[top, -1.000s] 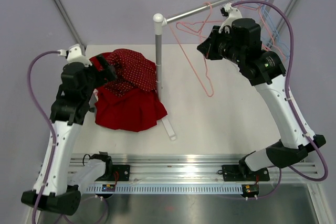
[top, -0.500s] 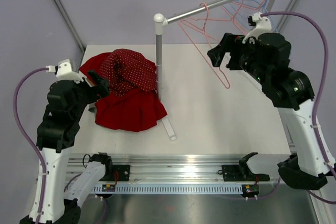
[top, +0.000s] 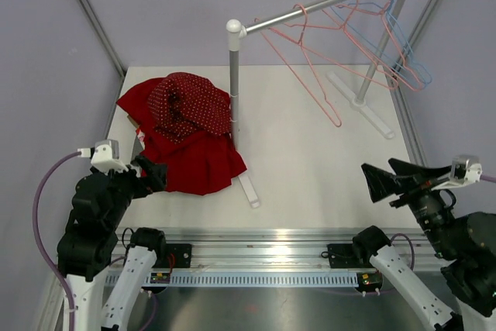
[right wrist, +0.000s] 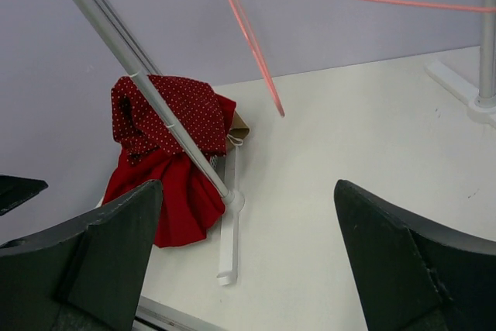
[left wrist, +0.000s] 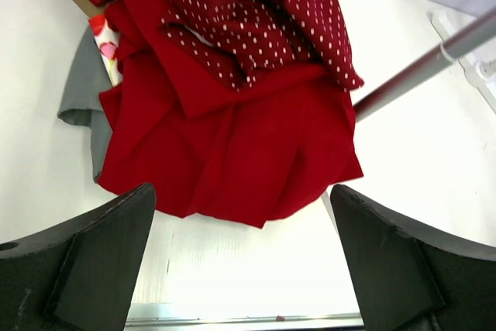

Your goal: Remove the skirt from the hanger

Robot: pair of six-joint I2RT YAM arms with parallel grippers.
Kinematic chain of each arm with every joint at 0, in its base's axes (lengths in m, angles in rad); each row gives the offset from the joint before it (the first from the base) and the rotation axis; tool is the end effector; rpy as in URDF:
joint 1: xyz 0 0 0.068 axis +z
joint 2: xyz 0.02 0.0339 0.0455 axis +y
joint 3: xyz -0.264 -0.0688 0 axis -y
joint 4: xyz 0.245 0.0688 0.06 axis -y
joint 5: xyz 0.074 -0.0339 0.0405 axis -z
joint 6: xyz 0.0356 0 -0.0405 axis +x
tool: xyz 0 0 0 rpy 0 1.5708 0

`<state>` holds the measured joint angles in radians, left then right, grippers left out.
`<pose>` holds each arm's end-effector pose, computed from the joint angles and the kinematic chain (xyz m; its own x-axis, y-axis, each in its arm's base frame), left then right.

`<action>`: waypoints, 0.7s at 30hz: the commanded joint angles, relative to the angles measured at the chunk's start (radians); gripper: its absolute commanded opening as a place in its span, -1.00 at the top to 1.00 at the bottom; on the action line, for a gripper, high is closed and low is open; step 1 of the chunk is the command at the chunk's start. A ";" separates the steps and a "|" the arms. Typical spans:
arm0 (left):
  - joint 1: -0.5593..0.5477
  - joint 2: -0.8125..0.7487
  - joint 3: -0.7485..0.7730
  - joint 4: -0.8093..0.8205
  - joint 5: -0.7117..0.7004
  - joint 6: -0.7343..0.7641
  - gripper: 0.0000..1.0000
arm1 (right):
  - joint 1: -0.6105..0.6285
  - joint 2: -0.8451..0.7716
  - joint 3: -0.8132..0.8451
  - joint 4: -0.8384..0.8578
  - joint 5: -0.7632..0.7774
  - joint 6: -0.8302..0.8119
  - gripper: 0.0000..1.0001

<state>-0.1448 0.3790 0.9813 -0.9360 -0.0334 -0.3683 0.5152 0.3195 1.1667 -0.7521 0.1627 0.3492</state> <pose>0.0459 -0.0055 0.3635 -0.3431 -0.3136 -0.8854 -0.0113 0.9439 -0.3300 -0.0013 -0.0074 0.4301 -0.0407 0.3649 -0.9301 -0.3533 0.8655 0.3551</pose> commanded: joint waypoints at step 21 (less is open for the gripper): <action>-0.004 -0.049 -0.021 0.029 0.079 0.025 -0.97 | -0.001 -0.226 -0.202 -0.053 0.020 0.056 -0.99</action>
<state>-0.1448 0.3161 0.9581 -0.9474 0.0086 -0.3626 0.5148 0.0963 0.9752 -0.8368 0.1741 0.4011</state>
